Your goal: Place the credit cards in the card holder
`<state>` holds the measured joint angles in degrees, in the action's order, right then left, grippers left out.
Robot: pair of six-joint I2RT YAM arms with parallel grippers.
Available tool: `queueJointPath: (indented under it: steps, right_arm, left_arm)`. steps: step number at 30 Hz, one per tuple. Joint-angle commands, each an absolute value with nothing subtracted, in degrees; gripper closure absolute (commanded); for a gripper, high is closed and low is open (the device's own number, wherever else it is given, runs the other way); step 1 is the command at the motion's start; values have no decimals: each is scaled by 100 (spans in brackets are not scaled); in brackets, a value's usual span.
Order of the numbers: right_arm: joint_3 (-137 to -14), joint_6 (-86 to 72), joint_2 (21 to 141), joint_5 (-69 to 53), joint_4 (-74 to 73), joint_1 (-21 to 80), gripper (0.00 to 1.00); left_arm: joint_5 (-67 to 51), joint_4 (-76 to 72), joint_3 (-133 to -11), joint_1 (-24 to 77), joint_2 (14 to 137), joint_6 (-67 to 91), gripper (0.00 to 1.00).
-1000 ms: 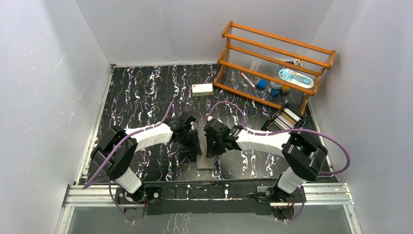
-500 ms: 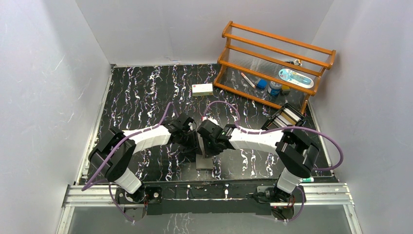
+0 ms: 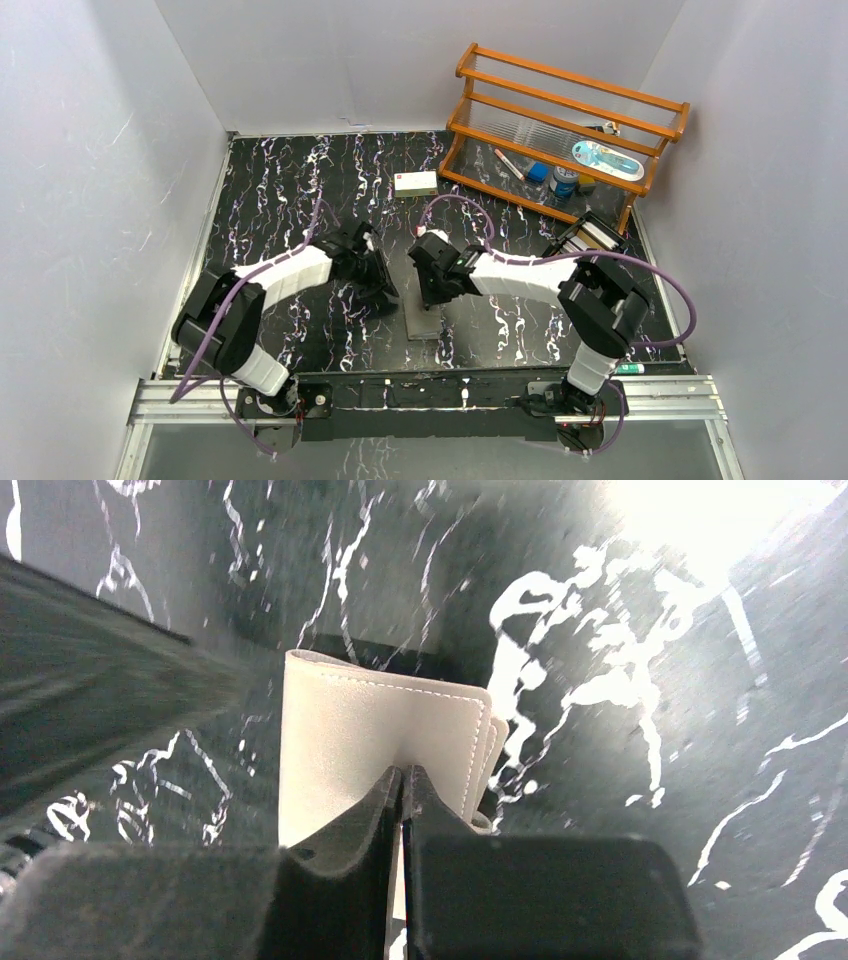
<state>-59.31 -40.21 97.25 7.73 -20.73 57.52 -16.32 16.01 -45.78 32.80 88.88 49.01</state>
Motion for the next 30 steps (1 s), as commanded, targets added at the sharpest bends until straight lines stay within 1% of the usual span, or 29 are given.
queueJointPath:
  steps: [1, 5, 7, 11, 13, 14, 15, 16, 17, 19, 20, 21, 22, 25, 30]
  right_arm:
    - [-6087, -3282, 10084, 1429, -2197, 5342, 87]
    - [-6534, -3022, 10012, 1444, -2431, 5239, 85]
    - [-6741, -2958, 9745, 1518, -2560, 5221, 82]
    - [-7054, -2944, 9246, 1698, -3008, 5191, 67]
    - [-7031, -2999, 8856, 1733, -3077, 5190, 59]
    - [-6985, -3057, 8623, 1744, -3097, 5193, 55]
    - [-6913, -3118, 8294, 1743, -3099, 5191, 50]
    - [-6853, -3195, 8022, 1745, -3106, 5191, 46]
    - [-6787, -3261, 7765, 1741, -3104, 5194, 40]
    - [-6675, -3413, 7243, 1794, -3100, 5194, 27]
    - [-6642, -3496, 6979, 1838, -3130, 5194, 19]
    - [-6624, -3563, 6745, 1895, -3167, 5194, 6]
    - [-6618, -3617, 6528, 1954, -3216, 5193, 2]
    - [-6659, -3718, 6000, 2146, -3446, 5190, 2]
    - [-6701, -3830, 5438, 2430, -3774, 5194, 2]
  left_arm:
    - [-1622, 1994, -5120, 2890, 8257, 4713, 68]
    - [-1435, 2318, -5443, 2764, 7938, 4587, 66]
    - [-1299, 2455, -5580, 2730, 7718, 4467, 64]
    - [-972, 2835, -6019, 2706, 7149, 4116, 56]
    - [-766, 3181, -6395, 2707, 6912, 3897, 51]
    - [-670, 3379, -6611, 2707, 6816, 3791, 43]
    - [-595, 3568, -6821, 2706, 6720, 3679, 30]
    - [-529, 3762, -7057, 2707, 6633, 3579, 10]
    - [-469, 3990, -7331, 2707, 6560, 3506, 2]
    - [-503, 4184, -7635, 2705, 6392, 3314, 1]
    - [-568, 4213, -7729, 2707, 6260, 3199, 1]
    - [-646, 4226, -7794, 2707, 6149, 3151, 1]
    - [-762, 4216, -7848, 2708, 6042, 3127, 1]
    - [-1066, 4084, -7813, 2707, 5658, 3116, 1]
    - [-1241, 4037, -7611, 2707, 5168, 3257, 1]
